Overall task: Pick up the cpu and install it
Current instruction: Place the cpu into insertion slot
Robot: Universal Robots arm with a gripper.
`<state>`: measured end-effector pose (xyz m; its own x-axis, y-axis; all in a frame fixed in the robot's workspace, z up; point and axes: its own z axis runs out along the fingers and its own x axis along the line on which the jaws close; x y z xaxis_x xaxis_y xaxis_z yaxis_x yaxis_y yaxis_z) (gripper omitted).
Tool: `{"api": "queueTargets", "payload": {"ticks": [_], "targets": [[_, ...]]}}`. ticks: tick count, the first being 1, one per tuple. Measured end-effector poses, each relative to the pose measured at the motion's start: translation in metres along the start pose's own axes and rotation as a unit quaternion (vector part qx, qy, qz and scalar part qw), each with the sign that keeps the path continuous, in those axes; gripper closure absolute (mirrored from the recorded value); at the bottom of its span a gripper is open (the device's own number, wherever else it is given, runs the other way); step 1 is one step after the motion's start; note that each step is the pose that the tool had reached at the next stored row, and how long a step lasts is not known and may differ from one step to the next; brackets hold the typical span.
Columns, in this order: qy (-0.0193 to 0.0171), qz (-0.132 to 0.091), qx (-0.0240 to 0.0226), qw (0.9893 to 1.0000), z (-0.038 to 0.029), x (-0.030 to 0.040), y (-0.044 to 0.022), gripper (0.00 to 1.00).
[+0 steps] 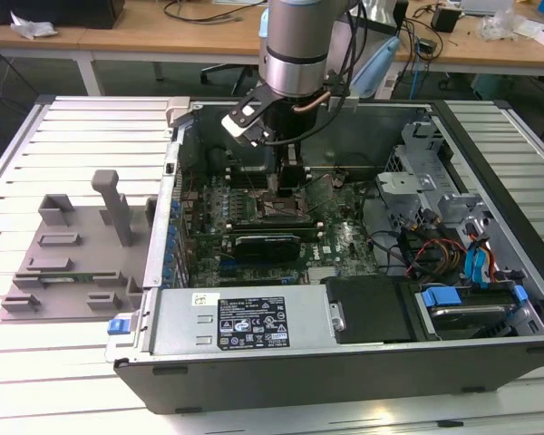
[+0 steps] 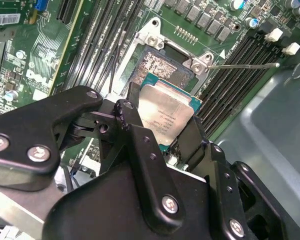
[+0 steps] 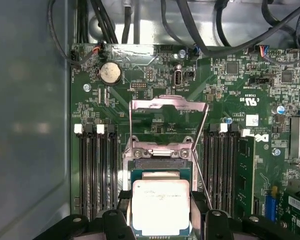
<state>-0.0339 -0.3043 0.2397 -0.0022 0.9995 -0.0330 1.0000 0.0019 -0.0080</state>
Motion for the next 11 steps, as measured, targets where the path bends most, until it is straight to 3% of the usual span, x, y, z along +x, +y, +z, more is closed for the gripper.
{"api": "queueTargets", "payload": {"ticks": [11], "targets": [[0.0, 0.0, 0.0, 1.0, 0.0049, 0.0002, -0.0027, 0.45]]}}
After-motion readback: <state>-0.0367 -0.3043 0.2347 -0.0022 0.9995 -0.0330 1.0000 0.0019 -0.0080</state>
